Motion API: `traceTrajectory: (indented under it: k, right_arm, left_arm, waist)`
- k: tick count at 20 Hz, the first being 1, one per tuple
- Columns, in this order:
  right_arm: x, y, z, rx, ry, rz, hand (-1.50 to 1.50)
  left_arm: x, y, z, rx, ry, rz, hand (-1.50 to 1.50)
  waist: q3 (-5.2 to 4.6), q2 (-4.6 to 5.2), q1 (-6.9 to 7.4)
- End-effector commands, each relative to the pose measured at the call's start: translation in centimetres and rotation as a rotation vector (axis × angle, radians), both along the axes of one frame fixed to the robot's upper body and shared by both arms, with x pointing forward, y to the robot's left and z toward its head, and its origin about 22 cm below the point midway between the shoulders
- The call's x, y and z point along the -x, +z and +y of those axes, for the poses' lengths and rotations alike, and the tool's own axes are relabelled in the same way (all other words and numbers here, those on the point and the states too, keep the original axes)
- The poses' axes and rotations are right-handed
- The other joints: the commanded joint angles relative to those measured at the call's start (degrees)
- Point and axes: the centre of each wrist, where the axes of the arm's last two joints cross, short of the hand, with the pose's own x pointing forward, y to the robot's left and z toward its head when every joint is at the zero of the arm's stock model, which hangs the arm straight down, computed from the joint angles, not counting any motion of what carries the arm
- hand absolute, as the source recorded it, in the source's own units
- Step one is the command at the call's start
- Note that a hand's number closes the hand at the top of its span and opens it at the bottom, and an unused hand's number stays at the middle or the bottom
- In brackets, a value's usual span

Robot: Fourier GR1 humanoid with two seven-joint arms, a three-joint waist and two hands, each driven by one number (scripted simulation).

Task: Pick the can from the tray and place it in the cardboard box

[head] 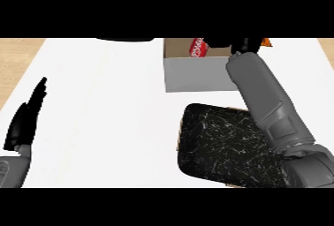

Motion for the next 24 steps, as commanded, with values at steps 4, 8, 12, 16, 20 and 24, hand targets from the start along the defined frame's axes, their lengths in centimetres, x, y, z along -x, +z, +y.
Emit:
traceTrajectory:
  k: [4, 8, 12, 16, 20, 24]
  right_arm:
    - [0.7, -1.3, -2.3, -0.107, -0.036, -0.177, -1.5]
    - [1.5, -2.1, -5.4, -0.161, -0.01, -0.203, -1.5]
    - [2.4, -1.3, -9.7, -0.159, -0.049, -0.215, -1.5]
    - [5.2, -2.6, -11.9, -0.166, -0.078, -0.168, -1.5]
    - [9.1, -2.8, -15.3, -0.136, -0.059, -0.157, -1.5]
    - [13.9, -2.9, -18.1, -0.112, -0.033, -0.087, -1.5]
  left_arm:
    - [1.2, -0.6, 0.5, 0.009, 0.024, 0.021, 0.0]
    - [1.8, 0.3, 3.7, 0.007, 0.066, 0.019, 0.0]
    - [2.0, -0.5, 2.0, 0.005, 0.076, 0.035, 0.0]
    - [3.9, -1.7, 1.4, -0.007, 0.098, 0.055, 0.0]
    - [3.8, -0.9, 3.1, -0.005, 0.115, 0.054, 0.0]
    - [4.1, -1.2, 2.0, 0.009, 0.09, 0.044, 0.0]
  waist:
    - [0.0, -0.99, -2.03]
    - [-0.06, -1.68, -3.64]
    - [-0.08, -1.89, -4.42]
    - [-0.14, -2.6, -5.83]
    - [-0.19, -2.65, -6.54]
    - [-0.17, -2.36, -5.97]
